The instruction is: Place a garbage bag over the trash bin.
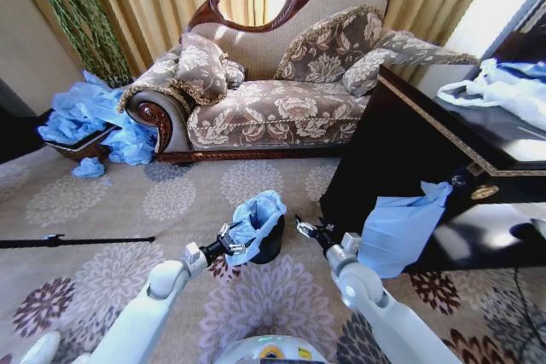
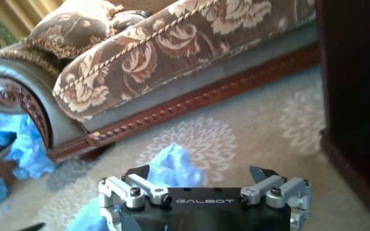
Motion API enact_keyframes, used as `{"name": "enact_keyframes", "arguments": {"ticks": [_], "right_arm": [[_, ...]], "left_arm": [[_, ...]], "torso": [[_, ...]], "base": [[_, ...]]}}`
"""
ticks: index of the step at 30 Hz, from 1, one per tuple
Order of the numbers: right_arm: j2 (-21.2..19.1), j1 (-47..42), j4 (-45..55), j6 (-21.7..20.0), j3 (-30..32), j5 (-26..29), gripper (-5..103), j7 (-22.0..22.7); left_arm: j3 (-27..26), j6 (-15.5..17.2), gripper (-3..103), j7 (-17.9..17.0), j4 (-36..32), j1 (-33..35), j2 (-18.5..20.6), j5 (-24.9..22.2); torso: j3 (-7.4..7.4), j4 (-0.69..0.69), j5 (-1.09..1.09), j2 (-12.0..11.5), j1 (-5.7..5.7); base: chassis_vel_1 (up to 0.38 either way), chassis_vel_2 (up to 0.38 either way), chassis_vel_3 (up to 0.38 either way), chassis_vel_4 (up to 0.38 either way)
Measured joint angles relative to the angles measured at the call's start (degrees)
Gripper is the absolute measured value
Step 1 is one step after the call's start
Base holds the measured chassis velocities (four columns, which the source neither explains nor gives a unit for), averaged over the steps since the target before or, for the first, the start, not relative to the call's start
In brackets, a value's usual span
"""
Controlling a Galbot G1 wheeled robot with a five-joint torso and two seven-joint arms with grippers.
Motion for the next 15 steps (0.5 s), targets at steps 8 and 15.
{"name": "enact_keyframes", "arguments": {"ticks": [8, 15], "right_arm": [[6.61, 5.54, -3.86, -0.56, -6.79, 2.76, 100, 6.76], [9.17, 7.15, -7.52, -0.68, -9.31, 0.83, 93, 7.27]], "left_arm": [[-0.08, 4.11, 100, -7.24, 4.66, -3.58, -0.58, -5.36], [-0.30, 4.38, 100, -7.69, 7.26, -4.65, -0.72, -6.26]], "torso": [[0.00, 0.01, -0.01, 0.00, 0.00], [0.00, 0.00, -0.01, 0.00, 0.00]], "base": [[0.000, 0.000, 0.000, 0.000], [0.000, 0.000, 0.000, 0.000]]}}
